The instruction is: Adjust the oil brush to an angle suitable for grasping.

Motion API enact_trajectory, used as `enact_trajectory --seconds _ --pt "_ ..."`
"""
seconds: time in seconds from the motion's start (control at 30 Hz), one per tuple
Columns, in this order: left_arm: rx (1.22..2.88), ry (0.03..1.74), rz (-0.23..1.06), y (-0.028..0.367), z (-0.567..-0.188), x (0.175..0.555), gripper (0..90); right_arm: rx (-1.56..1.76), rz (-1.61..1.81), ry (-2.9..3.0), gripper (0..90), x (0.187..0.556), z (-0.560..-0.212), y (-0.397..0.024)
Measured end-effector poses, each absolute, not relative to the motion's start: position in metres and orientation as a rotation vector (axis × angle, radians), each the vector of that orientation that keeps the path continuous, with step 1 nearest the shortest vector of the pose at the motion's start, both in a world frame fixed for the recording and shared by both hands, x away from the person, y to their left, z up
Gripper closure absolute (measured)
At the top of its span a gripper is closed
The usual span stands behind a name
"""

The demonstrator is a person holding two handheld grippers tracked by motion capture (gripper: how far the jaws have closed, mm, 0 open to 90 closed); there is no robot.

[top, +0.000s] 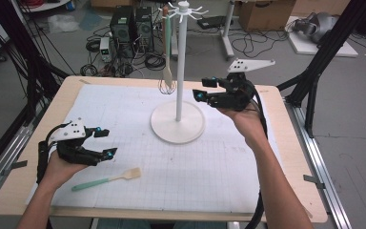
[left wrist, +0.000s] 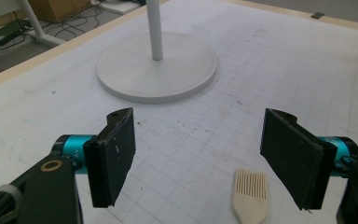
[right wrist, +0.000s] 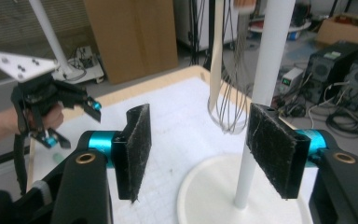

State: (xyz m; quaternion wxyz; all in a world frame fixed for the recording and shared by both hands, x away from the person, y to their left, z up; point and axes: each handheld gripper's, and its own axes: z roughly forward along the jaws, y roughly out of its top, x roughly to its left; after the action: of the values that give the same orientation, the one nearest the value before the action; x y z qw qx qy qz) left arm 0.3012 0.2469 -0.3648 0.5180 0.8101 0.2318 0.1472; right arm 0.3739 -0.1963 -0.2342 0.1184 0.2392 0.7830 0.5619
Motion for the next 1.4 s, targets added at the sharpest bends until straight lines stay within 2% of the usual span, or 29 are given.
enact_trajectory --seconds 0.27,0.6,1.4 --pt "1.953 0.561 0.348 0.246 -0.367 0.302 26.9 0.715 1.635 2.305 37.6 0.365 -0.256 -0.202" --pt "1.957 0.567 0.348 0.245 -0.368 0.301 26.8 0.764 1.644 2.300 30.8 0.354 -0.283 -0.211" --pt "2.027 0.581 0.366 0.251 -0.373 0.293 27.0 0.778 1.608 2.321 27.9 0.322 -0.335 -0.229"
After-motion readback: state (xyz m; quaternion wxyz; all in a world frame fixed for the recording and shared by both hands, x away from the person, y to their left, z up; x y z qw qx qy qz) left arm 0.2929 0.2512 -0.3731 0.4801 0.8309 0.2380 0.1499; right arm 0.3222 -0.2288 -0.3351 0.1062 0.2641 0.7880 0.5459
